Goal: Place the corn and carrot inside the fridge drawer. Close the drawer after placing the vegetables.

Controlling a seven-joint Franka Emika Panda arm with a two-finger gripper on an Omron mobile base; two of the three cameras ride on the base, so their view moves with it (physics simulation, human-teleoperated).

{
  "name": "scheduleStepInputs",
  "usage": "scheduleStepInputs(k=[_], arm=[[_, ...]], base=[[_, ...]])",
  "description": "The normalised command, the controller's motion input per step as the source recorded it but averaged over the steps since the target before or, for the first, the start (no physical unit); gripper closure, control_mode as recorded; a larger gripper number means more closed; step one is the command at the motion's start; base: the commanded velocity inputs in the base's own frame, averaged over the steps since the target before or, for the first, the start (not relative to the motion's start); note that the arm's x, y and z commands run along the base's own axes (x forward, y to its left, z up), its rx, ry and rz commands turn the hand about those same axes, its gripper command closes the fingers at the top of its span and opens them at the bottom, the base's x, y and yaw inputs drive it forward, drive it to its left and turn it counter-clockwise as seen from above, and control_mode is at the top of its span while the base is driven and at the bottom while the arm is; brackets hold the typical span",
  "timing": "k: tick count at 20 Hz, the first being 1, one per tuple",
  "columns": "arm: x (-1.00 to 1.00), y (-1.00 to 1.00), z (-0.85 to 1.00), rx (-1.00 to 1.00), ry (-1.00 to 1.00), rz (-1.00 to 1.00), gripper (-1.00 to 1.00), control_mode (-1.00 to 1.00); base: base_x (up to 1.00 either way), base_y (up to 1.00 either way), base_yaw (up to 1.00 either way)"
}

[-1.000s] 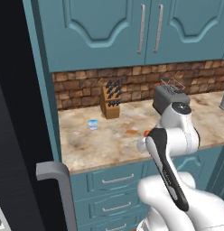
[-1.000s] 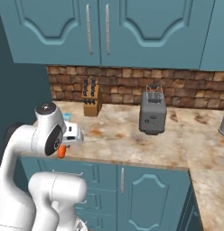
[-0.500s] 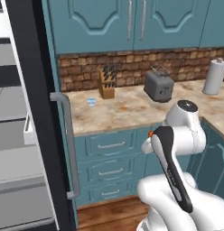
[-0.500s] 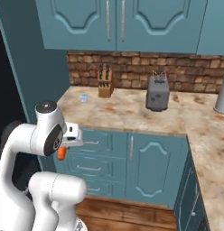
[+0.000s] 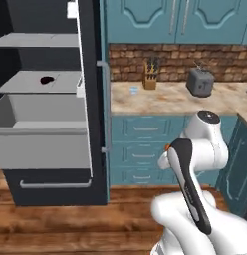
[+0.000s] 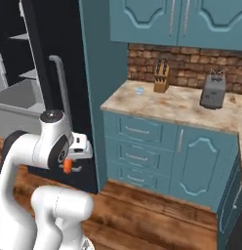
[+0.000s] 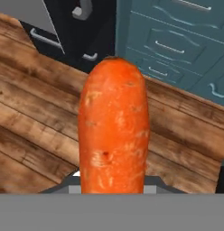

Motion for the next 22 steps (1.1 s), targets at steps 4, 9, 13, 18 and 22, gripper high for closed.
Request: scheduleStepInputs(k=[4, 9, 13, 18, 22], arm=[[0.0, 0.0, 0.0, 0.0, 0.0, 0.0, 1.0, 1.0], [0.0, 0.0, 0.0, 0.0, 0.0, 0.0, 1.0, 1.0], [0.0, 0.0, 0.0, 0.0, 0.0, 0.0, 1.0, 1.0], [0.0, 0.0, 0.0, 0.0, 0.0, 0.0, 1.0, 1.0], [0.0, 0.0, 0.0, 0.0, 0.0, 0.0, 1.0, 1.0]], base=[[-0.54, 0.96, 0.39], [0.03, 1.0, 0.31], [0.61, 1.0, 0.06], [1.0, 0.78, -0.13], [0.99, 0.19, -0.3]])
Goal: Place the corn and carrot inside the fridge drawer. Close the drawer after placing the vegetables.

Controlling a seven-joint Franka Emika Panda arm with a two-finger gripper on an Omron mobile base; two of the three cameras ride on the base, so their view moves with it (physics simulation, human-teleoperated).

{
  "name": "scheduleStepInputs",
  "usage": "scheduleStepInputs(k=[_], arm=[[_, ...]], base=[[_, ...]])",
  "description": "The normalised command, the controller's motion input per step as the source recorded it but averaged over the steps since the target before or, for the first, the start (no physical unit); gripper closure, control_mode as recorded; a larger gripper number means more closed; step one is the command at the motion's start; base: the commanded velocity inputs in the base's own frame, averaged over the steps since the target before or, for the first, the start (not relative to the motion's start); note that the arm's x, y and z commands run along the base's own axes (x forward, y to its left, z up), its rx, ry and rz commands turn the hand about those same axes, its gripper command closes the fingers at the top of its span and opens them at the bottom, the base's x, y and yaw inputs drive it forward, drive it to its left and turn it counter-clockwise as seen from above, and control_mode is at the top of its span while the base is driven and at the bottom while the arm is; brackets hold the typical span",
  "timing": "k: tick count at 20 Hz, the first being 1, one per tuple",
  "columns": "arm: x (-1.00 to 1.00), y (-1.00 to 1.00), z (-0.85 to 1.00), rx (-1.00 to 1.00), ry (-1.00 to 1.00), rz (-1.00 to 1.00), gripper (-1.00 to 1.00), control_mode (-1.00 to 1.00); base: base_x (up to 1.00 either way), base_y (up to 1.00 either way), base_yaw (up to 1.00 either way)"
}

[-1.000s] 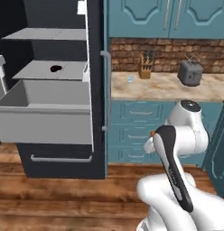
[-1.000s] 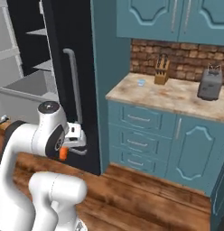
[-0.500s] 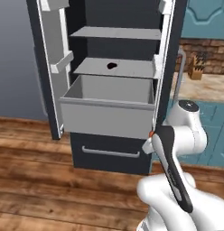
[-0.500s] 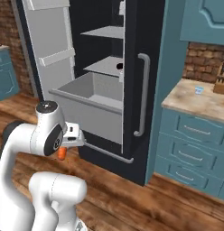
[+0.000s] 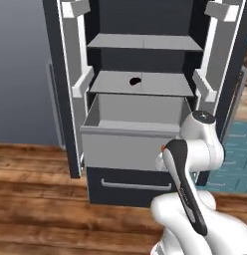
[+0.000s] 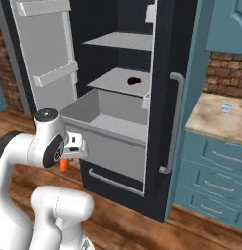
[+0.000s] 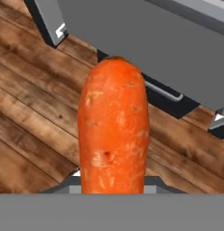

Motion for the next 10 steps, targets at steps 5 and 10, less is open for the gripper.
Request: scheduleStepInputs(k=[5, 10], arm=[[0.0, 0.0, 0.0, 0.0, 0.0, 0.0, 1.0, 1.0], [0.0, 0.0, 0.0, 0.0, 0.0, 0.0, 1.0, 1.0]], base=[[1.0, 0.21, -0.24], [0.25, 0.07, 0.0]])
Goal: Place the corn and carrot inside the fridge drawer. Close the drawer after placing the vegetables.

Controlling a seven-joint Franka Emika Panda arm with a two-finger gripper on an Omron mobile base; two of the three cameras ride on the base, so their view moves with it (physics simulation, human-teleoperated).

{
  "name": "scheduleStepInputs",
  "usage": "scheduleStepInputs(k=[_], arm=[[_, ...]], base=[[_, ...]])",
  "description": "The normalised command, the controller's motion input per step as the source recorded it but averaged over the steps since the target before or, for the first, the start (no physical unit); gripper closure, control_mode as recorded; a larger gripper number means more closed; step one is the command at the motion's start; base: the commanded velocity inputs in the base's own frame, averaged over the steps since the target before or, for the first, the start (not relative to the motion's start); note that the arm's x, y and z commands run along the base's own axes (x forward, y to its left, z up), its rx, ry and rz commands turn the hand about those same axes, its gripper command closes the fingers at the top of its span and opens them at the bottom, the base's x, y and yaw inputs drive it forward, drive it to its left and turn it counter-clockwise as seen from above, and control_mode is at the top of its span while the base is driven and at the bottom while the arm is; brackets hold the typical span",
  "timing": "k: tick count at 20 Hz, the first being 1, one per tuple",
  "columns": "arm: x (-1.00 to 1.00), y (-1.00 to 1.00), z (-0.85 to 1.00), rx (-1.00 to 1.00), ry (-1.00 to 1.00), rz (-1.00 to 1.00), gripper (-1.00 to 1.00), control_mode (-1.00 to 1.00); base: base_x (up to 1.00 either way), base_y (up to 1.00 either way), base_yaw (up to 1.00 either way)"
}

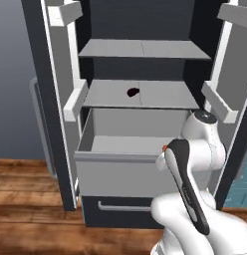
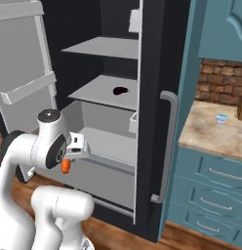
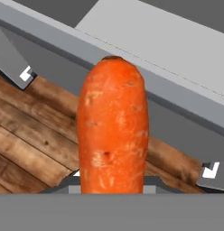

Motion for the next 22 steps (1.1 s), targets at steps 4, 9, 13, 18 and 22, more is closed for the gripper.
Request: scheduleStepInputs(k=[4, 9, 13, 18, 22], arm=[[0.0, 0.0, 0.0, 0.0, 0.0, 0.0, 1.0, 1.0], [0.77, 0.25, 0.93, -0.08, 0.02, -0.07, 1.0, -1.0], [0.97, 0.21, 0.76, -0.1, 0.15, -0.05, 1.0, -1.0], [0.68, 0.0, -0.09, -0.02, 0.13, 0.0, 1.0, -1.0], [0.58, 0.02, -0.57, -0.04, 0.09, 0.0, 1.0, -1.0]], base=[[0.58, 0.05, 0.06], [0.0, 0.0, 0.0], [0.0, 0.0, 0.0], [0.0, 0.0, 0.0], [0.0, 0.0, 0.0]])
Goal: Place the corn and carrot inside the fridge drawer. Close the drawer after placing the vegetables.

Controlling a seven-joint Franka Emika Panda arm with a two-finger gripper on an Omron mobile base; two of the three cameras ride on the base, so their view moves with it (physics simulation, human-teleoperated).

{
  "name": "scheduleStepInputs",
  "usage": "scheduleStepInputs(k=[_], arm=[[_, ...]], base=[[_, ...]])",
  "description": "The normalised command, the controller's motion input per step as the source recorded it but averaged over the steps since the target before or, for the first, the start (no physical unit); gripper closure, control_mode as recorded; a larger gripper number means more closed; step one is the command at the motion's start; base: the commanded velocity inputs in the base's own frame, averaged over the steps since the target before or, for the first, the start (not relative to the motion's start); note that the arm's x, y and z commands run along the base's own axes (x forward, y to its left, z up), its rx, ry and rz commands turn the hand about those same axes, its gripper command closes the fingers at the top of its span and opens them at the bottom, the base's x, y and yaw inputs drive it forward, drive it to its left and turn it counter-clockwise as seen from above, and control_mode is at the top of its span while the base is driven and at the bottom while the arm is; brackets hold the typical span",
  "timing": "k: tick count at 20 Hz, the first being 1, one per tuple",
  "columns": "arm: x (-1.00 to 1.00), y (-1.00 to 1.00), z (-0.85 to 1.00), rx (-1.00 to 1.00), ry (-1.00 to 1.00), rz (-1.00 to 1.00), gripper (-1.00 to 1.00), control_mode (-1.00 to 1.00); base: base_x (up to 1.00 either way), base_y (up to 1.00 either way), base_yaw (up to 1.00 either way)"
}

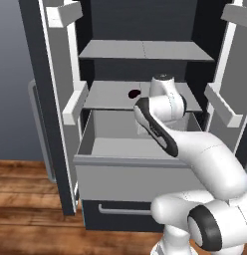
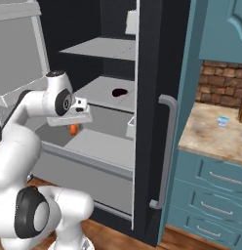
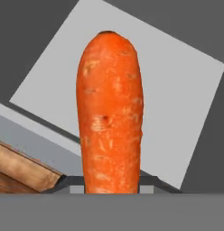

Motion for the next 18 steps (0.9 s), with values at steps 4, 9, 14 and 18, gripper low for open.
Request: scheduleStepInputs(k=[4, 9, 14, 18], arm=[[0.35, 0.02, -0.67, -0.06, 0.09, 0.0, 1.0, -1.0], [0.05, 0.0, -0.78, -0.02, 0.02, 0.0, 1.0, -1.0], [0.0, -0.04, -0.65, 0.0, 0.0, 0.0, 1.0, -1.0], [0.0, -0.03, -0.52, 0.0, 0.0, 0.0, 1.0, -1.0]], base=[[0.0, 0.0, 0.0], [0.0, 0.0, 0.0], [0.0, 0.0, 0.0], [0.0, 0.0, 0.0]])
